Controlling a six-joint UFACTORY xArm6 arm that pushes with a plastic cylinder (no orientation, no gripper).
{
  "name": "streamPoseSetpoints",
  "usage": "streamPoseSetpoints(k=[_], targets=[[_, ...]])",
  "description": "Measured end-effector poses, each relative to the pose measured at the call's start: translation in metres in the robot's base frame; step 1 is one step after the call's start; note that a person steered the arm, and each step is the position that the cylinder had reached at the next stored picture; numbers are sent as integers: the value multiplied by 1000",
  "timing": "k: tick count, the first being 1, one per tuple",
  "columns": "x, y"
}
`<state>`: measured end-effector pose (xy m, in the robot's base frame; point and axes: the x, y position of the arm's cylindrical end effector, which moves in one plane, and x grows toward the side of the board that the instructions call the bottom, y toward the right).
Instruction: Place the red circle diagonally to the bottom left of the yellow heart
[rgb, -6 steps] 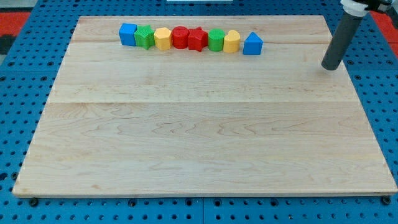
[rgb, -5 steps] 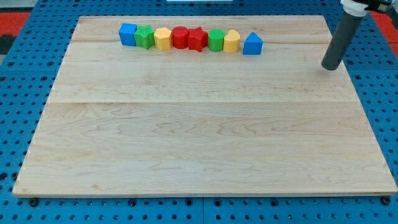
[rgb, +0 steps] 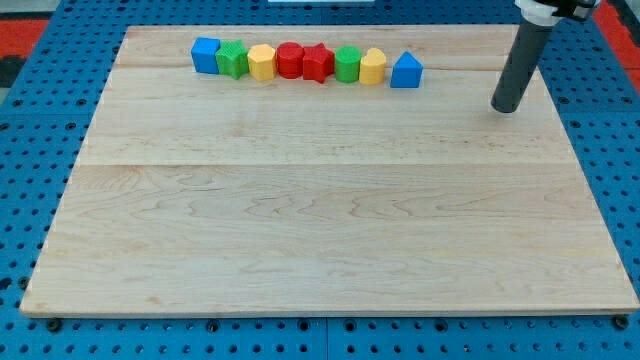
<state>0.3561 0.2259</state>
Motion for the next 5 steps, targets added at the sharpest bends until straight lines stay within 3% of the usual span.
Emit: streamPoseSetpoints(k=[2, 3, 5], targets=[[32, -34], [-10, -26], [-11, -100]])
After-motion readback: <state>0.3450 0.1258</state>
